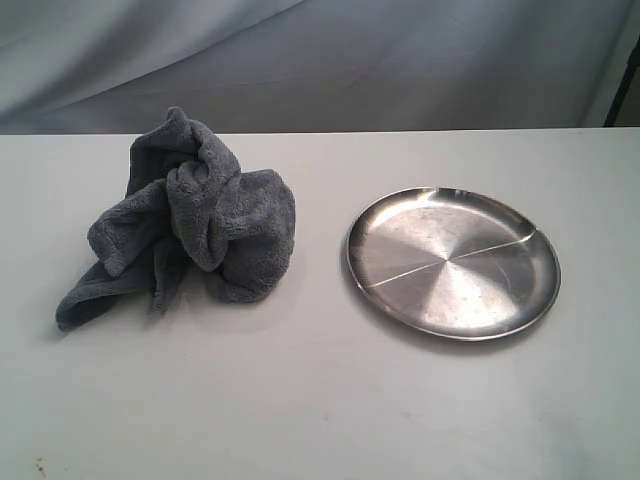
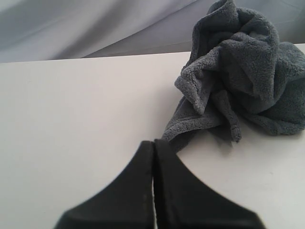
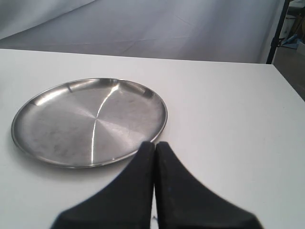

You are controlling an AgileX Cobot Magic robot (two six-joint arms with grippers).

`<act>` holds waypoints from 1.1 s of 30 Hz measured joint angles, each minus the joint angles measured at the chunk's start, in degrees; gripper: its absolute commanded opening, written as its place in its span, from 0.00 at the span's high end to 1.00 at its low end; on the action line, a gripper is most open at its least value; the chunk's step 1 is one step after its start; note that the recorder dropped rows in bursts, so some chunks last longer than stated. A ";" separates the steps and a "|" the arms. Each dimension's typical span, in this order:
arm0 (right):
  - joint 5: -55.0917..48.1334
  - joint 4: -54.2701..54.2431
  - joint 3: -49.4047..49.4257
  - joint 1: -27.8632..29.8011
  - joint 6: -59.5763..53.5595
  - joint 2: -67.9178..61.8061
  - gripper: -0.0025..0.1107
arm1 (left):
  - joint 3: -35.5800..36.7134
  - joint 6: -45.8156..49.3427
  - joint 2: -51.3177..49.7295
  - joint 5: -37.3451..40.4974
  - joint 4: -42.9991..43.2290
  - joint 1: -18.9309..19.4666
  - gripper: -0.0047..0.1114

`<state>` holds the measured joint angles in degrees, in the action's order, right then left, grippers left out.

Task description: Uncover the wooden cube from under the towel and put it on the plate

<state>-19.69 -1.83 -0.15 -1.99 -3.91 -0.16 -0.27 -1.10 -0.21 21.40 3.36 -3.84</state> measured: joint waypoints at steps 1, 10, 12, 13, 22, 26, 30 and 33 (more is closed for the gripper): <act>0.00 0.00 0.00 0.00 0.00 0.00 0.98 | 0.00 0.00 0.00 0.00 0.00 0.00 0.96; 0.00 0.00 0.00 0.00 0.00 0.00 0.98 | 0.00 0.00 0.00 0.00 0.00 0.00 0.96; 0.00 0.44 0.00 0.00 -0.12 0.00 0.98 | 0.00 0.00 0.00 0.00 0.00 0.00 0.96; 0.14 1.28 0.00 0.00 -0.25 0.00 0.98 | 0.00 0.00 0.00 0.00 0.00 0.00 0.96; 10.42 -0.88 0.00 0.00 -0.38 0.00 0.98 | 0.00 0.00 0.00 0.00 0.00 0.00 0.96; 15.12 -6.17 0.00 0.00 -0.38 0.00 0.98 | 0.00 0.00 0.00 0.00 0.00 0.00 0.96; 20.53 -7.29 0.00 0.00 -0.38 0.00 0.98 | 0.00 0.00 0.00 0.00 0.00 0.00 0.96; 21.96 -7.65 0.00 0.00 -0.38 0.00 0.98 | 0.00 0.00 0.00 0.00 0.00 0.00 0.96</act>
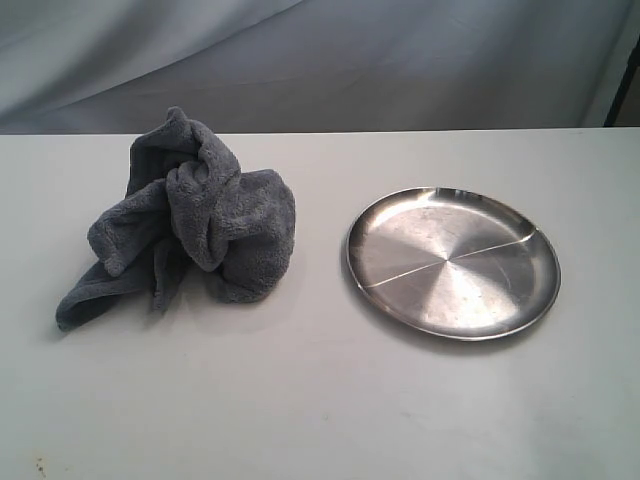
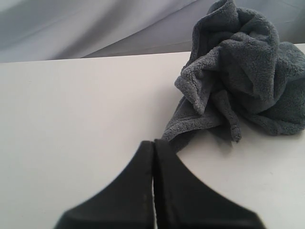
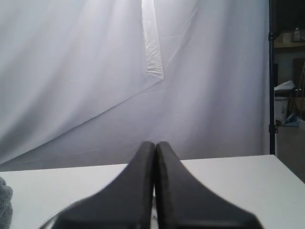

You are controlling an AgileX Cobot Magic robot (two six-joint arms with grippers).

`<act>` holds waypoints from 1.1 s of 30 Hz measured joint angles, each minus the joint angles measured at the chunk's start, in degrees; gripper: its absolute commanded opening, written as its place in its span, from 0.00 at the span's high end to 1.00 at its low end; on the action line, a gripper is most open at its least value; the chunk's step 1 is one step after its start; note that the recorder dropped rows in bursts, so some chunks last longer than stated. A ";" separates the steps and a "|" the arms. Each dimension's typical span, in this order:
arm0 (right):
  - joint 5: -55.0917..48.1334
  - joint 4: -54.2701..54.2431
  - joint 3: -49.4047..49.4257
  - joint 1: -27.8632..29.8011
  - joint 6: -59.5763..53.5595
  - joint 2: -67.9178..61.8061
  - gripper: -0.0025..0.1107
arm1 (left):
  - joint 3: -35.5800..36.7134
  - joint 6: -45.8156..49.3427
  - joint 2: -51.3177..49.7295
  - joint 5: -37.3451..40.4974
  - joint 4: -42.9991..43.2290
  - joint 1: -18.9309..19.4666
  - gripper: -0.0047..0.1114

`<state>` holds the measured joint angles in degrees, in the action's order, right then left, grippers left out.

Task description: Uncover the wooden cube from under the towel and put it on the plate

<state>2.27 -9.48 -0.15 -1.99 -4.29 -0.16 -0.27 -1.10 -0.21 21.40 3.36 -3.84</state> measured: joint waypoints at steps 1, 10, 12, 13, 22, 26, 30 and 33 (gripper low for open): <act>0.00 0.02 0.00 0.00 0.00 0.00 0.98 | 0.00 0.00 0.00 0.00 0.00 0.00 0.96; -1.03 -0.11 0.00 0.00 0.00 0.00 0.98 | 0.00 0.00 0.00 0.00 0.00 0.00 0.96; -2.27 -1.65 0.00 0.00 0.00 0.00 0.98 | 0.00 0.00 0.00 0.00 0.00 0.00 0.96; -2.90 -2.47 0.00 0.00 0.00 0.00 0.98 | 0.00 0.00 0.00 0.00 0.00 0.00 0.96; -3.86 -3.77 0.00 0.00 0.00 0.00 0.98 | 0.00 0.00 0.00 0.00 0.00 0.00 0.96; -4.09 -3.77 0.00 0.00 0.00 0.00 0.98 | 0.00 0.00 0.00 0.00 0.00 0.00 0.96; -4.45 -3.77 0.00 0.00 0.00 0.00 0.98 | 0.00 0.00 0.00 0.00 0.00 0.00 0.96; -5.97 -3.77 0.00 0.00 0.00 0.00 0.98 | 0.00 0.00 0.00 0.00 0.00 0.00 0.96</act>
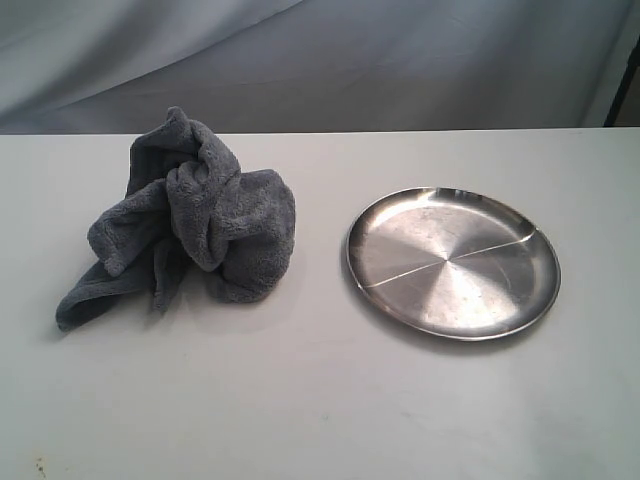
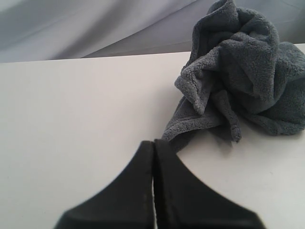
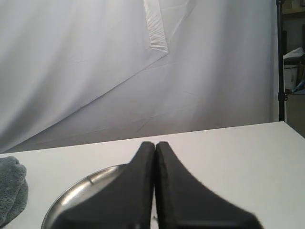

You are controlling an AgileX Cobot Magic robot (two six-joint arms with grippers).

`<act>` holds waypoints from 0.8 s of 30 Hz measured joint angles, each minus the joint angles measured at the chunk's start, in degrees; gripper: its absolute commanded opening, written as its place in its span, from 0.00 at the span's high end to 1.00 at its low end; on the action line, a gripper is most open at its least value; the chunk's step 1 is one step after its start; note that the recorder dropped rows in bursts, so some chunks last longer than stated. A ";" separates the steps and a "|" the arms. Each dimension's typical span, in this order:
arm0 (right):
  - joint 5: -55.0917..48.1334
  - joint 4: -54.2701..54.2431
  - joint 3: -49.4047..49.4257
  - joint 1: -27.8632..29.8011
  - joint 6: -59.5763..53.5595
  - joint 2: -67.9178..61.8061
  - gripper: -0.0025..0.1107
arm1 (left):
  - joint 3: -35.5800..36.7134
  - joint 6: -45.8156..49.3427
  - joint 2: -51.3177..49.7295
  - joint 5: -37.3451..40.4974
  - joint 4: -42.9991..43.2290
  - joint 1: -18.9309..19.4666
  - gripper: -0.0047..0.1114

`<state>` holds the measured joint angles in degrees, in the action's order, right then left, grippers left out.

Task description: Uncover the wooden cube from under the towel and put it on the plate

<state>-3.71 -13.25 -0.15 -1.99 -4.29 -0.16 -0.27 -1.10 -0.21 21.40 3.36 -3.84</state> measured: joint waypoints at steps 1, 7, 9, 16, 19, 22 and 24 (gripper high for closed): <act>-0.31 0.00 0.00 0.00 0.00 0.00 0.98 | 0.00 0.00 0.00 0.00 0.00 0.00 0.96; 1.43 -5.37 0.00 0.00 0.11 0.00 0.98 | 0.00 0.00 0.00 0.00 0.00 0.00 0.96; 4.84 -7.26 -0.23 0.00 0.11 0.00 0.98 | 0.00 0.00 0.00 0.00 0.00 0.00 0.96; 4.52 -8.72 -14.88 0.00 0.02 -3.79 0.98 | 0.00 0.00 0.00 0.00 0.00 0.00 0.96; -4.91 -8.72 -26.52 0.00 -2.66 -12.80 0.98 | 0.00 0.00 0.00 0.00 0.00 0.00 0.96; -17.72 -9.32 -39.98 0.00 -8.27 -25.07 0.98 | 0.00 0.00 0.00 0.00 0.00 0.00 0.96; -27.17 -11.06 -49.37 0.00 -13.27 -34.54 0.98 | 0.00 0.00 0.00 0.00 0.00 0.00 0.96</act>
<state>-30.88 -24.31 -49.53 -1.99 -17.56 -34.70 -0.27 -1.10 -0.21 21.40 3.36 -3.84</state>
